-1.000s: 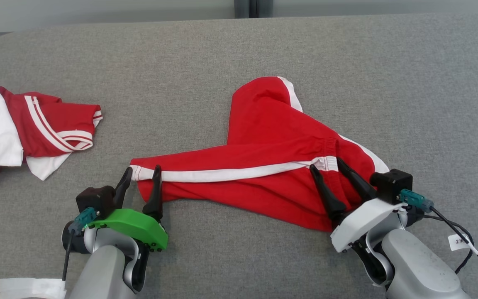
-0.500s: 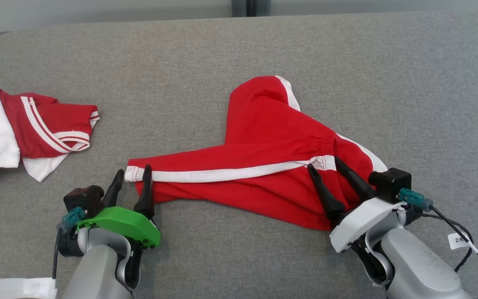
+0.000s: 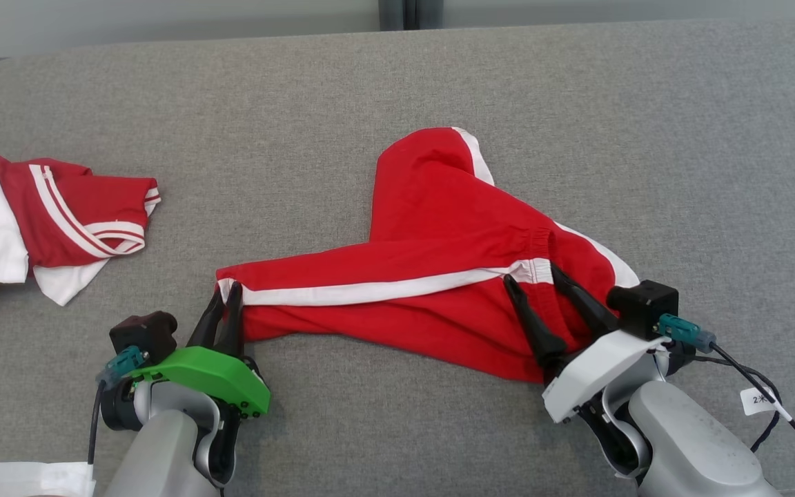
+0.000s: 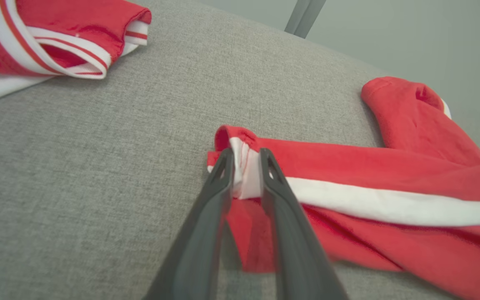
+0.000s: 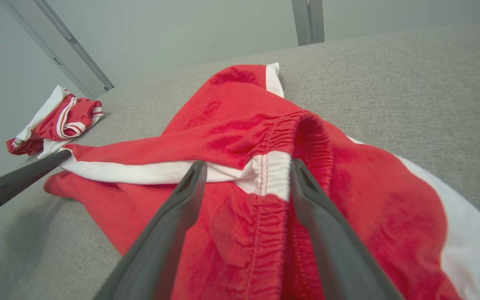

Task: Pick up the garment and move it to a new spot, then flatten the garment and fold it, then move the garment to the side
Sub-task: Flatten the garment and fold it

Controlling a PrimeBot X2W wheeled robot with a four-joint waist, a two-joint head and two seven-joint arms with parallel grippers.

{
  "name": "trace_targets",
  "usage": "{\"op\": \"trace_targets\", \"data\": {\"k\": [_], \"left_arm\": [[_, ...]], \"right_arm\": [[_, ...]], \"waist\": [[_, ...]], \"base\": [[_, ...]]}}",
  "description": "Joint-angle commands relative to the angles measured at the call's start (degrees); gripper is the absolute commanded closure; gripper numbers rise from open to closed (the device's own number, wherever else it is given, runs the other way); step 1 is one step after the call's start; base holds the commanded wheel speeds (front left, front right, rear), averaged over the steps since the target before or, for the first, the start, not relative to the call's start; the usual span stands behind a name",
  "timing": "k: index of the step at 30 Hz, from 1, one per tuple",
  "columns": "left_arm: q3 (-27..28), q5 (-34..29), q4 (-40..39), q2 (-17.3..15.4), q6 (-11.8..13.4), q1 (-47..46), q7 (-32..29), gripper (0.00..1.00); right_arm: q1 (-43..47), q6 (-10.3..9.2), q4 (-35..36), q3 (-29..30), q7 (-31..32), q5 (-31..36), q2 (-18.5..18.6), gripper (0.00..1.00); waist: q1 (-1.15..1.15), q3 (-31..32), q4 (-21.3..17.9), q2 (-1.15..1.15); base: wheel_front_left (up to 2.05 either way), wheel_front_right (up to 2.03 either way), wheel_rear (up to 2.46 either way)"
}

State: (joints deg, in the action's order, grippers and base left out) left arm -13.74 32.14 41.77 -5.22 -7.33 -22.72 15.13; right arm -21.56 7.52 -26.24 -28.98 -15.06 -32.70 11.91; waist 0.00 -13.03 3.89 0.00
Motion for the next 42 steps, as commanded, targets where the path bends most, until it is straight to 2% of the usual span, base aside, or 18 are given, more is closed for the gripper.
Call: {"op": "trace_targets", "data": {"k": [1, 4, 7, 8, 9, 11, 20, 25, 29, 35, 42], "left_arm": [[-0.1, 0.2, 0.2, -0.6, -0.2, -0.7, 0.0, 0.72], [-1.1, 1.2, 0.7, -0.7, -0.2, -1.1, 0.0, 0.74], [-2.0, 1.7, 1.1, -0.9, -0.2, -1.7, 0.0, 1.00], [-2.2, 1.9, 1.1, -1.0, -0.2, -1.9, 0.0, 1.00], [-2.2, 2.0, 1.1, -1.0, -0.2, -2.0, 0.0, 1.00], [-2.5, 2.2, 0.9, -1.1, -0.2, -2.2, 0.0, 1.00], [-3.7, 2.8, 0.2, -2.0, -0.2, 0.2, 0.0, 1.00], [-4.1, 2.4, -1.8, -2.5, -0.2, 1.5, 0.0, 1.00], [-5.8, 2.4, -3.7, -4.2, -0.2, 0.3, 0.0, 1.00], [-8.8, 2.9, -6.6, -7.9, -0.2, -6.1, 0.0, 1.00], [-13.2, 2.8, -5.3, -12.5, -0.2, -22.2, 0.0, 1.00]], "right_arm": [[-0.4, -0.06, -0.1, -0.1, -0.2, -0.5, 0.2, 0.00], [-0.9, -0.06, -0.6, -0.3, -0.2, -0.7, 0.3, 0.00], [-1.5, -0.06, -1.6, -0.3, -0.2, -0.8, 0.1, 0.00], [-1.8, -0.06, -1.8, -0.4, -0.2, -0.7, 0.0, 0.00], [-2.0, -0.06, -1.9, -0.3, -0.2, -0.7, -0.1, 0.39], [-2.6, -0.06, -1.6, 0.1, -0.2, -0.4, -0.3, 1.00], [-0.5, -0.06, -2.7, 1.4, -0.2, -1.2, -1.4, 1.00], [0.7, -0.06, -0.4, 3.4, -0.2, -0.7, -1.9, 1.00], [0.8, -0.06, 1.7, 5.2, -0.2, -0.3, -2.2, 1.00], [-5.0, -0.06, 3.7, 6.9, -0.2, 0.3, -0.4, 1.00], [-19.8, -0.06, 1.2, 6.0, -0.2, 1.5, 3.5, 1.00]], "waist": [[0.00, 0.0, 0.0, 0.00], [0.00, -0.3, 0.0, 0.00], [0.00, -0.8, -0.1, 0.00], [0.00, -0.9, -0.1, 0.00], [0.00, -1.0, -0.1, 0.00], [0.00, -1.1, -0.1, 0.00], [0.00, 2.1, 0.0, 0.00], [0.00, 6.0, -0.3, 0.00], [0.00, 9.8, -0.4, 0.00], [0.00, 12.7, -0.8, 0.00], [0.00, 11.9, -1.5, 0.00]], "base": [[0.00, 0.00, 0.00], [0.00, 0.00, 0.00], [0.00, 0.00, 0.00], [0.00, 0.00, 0.00], [0.00, 0.00, 0.00], [0.00, 0.00, 0.00], [0.00, 0.00, 0.00], [0.00, 0.00, 0.00], [0.00, 0.00, 0.00], [0.00, 0.00, 0.00], [0.00, 0.00, 0.00]]}}
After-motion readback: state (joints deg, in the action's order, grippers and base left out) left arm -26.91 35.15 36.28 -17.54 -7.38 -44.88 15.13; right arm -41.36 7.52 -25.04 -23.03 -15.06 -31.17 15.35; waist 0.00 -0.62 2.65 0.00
